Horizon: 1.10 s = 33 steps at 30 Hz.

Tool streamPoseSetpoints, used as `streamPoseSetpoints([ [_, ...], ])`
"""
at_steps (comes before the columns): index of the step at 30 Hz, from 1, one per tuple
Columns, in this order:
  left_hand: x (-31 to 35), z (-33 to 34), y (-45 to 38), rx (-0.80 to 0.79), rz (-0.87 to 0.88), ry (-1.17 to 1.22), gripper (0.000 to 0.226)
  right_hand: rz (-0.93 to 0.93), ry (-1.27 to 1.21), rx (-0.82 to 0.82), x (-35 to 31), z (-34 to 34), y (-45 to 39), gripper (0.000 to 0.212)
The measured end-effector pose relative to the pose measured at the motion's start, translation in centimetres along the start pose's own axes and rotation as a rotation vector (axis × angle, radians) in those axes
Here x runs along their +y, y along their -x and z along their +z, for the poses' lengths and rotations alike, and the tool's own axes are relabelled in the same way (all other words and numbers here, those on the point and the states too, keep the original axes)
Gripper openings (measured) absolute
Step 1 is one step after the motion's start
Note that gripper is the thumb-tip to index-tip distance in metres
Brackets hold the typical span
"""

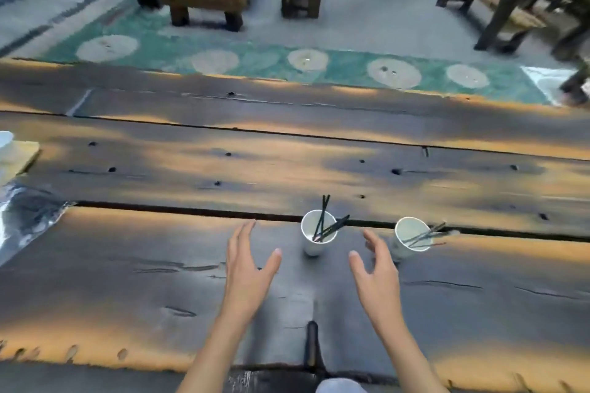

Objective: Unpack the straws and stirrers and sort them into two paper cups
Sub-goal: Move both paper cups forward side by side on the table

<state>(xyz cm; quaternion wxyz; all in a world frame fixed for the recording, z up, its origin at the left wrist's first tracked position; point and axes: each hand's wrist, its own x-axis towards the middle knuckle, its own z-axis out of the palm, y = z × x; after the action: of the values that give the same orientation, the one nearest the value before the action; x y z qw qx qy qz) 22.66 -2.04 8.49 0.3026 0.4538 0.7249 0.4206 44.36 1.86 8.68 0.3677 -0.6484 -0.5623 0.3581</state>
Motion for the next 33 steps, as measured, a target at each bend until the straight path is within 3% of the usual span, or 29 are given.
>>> streamPoseSetpoints([
  [4, 1.5, 6.3, -0.9, -0.033, -0.054, 0.035, 0.08, 0.122, -0.053, 0.057, 4.2, -4.7, -2.2, 0.038],
  [9, 1.8, 12.4, -1.5, -0.029, -0.148, 0.015, 0.093, 0.237, -0.031, 0.074, 9.0, -8.6, -4.9, 0.01],
  [14, 0.9, 15.2, -1.3, -0.006, -0.31, 0.066, 0.115, 0.43, -0.06, 0.083, 12.8, -9.5, -6.9, 0.006],
  [17, 0.1, 15.8, -1.6, 0.018, -0.353, 0.094, 0.12, 0.484, -0.113, 0.123, 13.6, -8.9, -7.8, 0.017],
  [24, -0.7, 16.2, -3.6, 0.052, -0.326, 0.147, 0.119, 0.542, -0.209, 0.026, 14.9, -7.9, -10.2, 0.072],
  [33, -2.2, 17.1, -4.7, 0.018, -0.349, 0.273, 0.121, 0.433, -0.291, -0.047, 16.3, -6.8, -13.0, 0.07],
])
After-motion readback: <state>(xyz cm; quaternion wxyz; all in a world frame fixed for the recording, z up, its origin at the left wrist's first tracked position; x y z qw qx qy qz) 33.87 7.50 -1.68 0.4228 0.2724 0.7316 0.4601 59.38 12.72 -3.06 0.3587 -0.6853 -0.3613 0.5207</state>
